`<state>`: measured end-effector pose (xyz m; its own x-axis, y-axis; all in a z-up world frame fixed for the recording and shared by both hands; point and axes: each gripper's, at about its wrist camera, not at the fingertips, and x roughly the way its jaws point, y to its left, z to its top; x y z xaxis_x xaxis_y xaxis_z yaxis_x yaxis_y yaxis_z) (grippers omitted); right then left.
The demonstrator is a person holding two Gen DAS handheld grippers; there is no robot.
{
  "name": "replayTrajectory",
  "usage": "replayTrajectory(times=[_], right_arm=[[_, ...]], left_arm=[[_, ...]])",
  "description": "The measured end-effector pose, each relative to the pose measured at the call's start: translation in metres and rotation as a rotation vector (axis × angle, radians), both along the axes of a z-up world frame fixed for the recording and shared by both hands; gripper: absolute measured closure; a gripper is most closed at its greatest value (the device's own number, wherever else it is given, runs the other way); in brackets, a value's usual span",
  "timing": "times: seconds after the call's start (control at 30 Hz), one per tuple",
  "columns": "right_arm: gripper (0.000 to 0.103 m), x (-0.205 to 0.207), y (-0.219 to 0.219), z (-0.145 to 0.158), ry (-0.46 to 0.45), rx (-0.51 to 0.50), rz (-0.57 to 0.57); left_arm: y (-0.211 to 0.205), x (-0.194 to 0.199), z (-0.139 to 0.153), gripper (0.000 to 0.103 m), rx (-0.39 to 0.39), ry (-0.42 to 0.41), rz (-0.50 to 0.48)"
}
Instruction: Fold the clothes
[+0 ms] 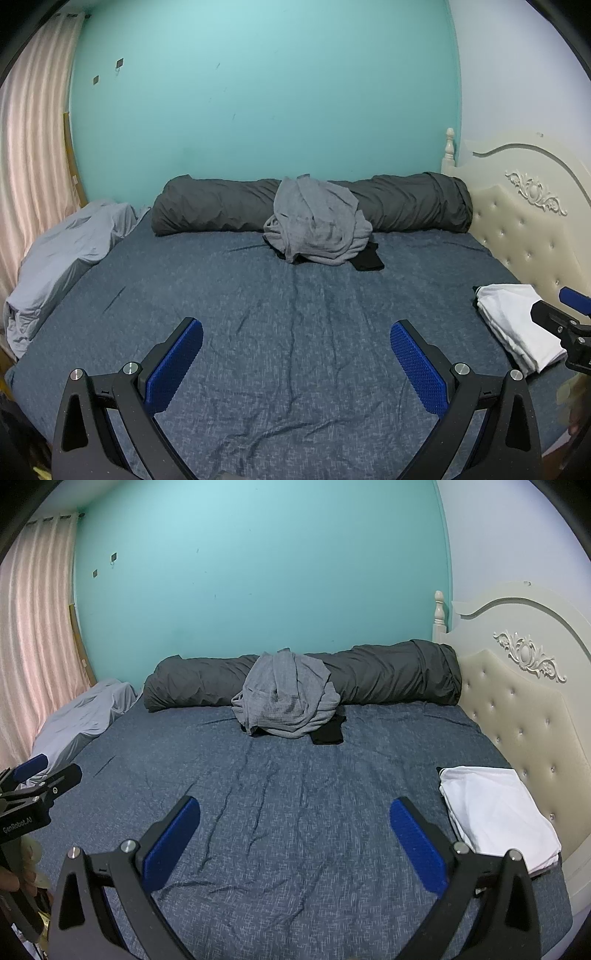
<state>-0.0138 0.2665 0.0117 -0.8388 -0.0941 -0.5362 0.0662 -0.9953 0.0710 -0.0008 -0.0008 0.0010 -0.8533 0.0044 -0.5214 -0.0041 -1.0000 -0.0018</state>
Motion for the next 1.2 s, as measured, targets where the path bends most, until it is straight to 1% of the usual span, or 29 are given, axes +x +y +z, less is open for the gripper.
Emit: replayTrajectory(times=[0.1,0.17,0.3,0.4,0.6,1.2], right_arm=[[0.000,0.0012,0.0003,-0.0008,0.001,0.000,0.000],[0.000,0.0020,0.0006,-0.0013,0.001,0.001,0.001],[0.000,-0.0003,0.0016,-0.0021,-0.002,-0.001,0.001],[0.000,-0.0032,0.0027,-0.0027,-0.005,-0.003,-0.001],[0.000,-0.0017,0.0044,-0.0035,-0.004,-0.002,-0.003],[0.000,-0.0019,0.0042,-0.0036,-0.006,-0.002,-0.007]], left_arm=[[-0.0022,-0.0012,0.0026,0.000,0.004,0.001,-0.003],[-0.0008,-0.0026,-0.0010,0.000,-0.006,-0.010,-0.005],[-0.0030,0.0042,-0.0036,0.000,0.001,0.006,0.002],[-0.0009,-0.0020,-0.0017,0.000,-0.010,-0.011,-0.002],[-0.0012,-0.0011,-0.0060,0.000,-0.011,-0.009,-0.001],[-0.0011,-0.0003,-0.0060,0.000,-0.008,-0.015,0.002]])
